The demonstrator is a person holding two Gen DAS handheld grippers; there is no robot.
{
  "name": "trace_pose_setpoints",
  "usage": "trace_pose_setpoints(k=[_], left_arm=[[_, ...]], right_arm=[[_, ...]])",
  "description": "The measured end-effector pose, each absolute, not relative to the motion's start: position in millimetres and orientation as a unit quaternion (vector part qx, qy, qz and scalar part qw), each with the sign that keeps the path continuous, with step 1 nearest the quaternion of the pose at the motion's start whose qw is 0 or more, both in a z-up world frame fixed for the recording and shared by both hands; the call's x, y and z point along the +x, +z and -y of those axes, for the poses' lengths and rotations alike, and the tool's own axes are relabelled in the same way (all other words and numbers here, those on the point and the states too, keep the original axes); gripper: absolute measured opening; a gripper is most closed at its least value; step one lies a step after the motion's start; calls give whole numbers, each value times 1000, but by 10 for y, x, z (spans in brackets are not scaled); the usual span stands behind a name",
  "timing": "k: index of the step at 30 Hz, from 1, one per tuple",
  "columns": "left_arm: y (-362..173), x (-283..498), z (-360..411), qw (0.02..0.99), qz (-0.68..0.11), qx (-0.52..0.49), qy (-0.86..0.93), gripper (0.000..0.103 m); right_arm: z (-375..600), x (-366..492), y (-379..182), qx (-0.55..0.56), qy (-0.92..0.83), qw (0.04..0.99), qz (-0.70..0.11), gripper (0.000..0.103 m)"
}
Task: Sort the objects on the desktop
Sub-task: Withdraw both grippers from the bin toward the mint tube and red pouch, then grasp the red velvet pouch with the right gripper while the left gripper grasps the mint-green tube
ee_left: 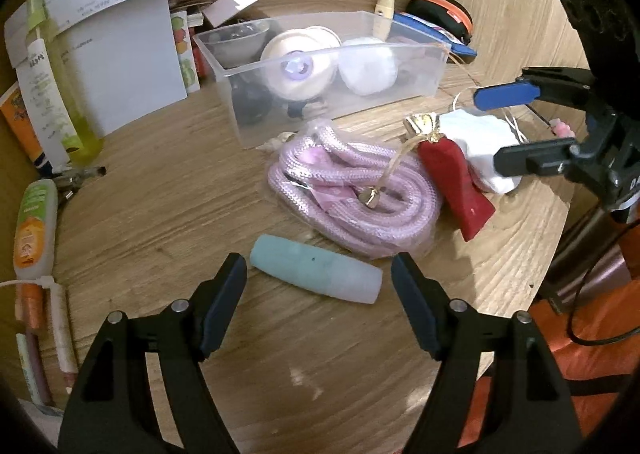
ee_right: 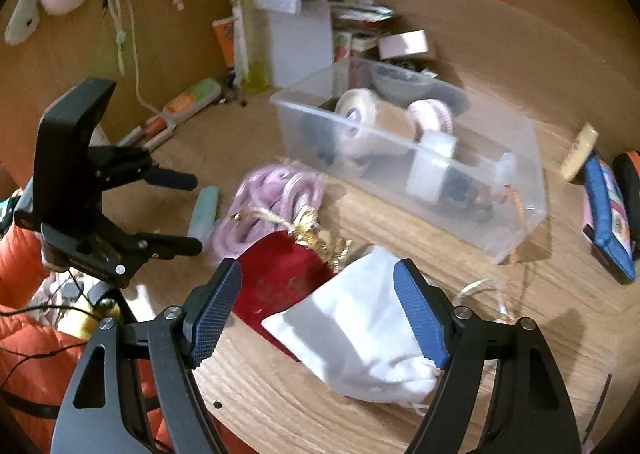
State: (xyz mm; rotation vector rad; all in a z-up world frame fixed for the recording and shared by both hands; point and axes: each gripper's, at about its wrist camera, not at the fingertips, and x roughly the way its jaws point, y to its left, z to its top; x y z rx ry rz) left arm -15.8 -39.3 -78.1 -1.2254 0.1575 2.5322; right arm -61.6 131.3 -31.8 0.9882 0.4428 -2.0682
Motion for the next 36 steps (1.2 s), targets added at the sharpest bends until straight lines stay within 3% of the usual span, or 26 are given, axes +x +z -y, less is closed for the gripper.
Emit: trace_pose_setpoints(k=[13, 16, 18, 20, 24, 26, 29, 36], left_arm=[[-895, -296, 309, 141, -78, -433, 887, 75], [-890, -282, 309, 138, -81, -427, 890, 69], [-885, -265, 294, 140, -86, -421, 892, 62], [-883, -262, 282, 143, -90, -417, 893, 56], [-877, -267, 293, 151, -84, -418, 892, 47], [-875, -261, 312, 148, -78, -418, 893, 35], [-873, -235, 373, 132, -66, -419, 896, 26], [-855, -164, 505, 82, -40, -415, 905, 24]], right_arm=[[-980, -800, -618, 427, -777, 416, -204, 76], [-963, -839, -634, 431, -772, 423, -197, 76], [-969, -839, -631, 428, -771, 430, -193, 67], [-973, -837, -632, 429, -766, 442, -183, 52], [-1000, -801, -608, 420, -771, 444, -181, 36], [-1029, -806, -587, 417, -776, 439, -176, 24], [-1103, -852, -559, 419, -782, 434, -159, 21], [-1208, -896, -391, 401, -796, 434, -129, 19]])
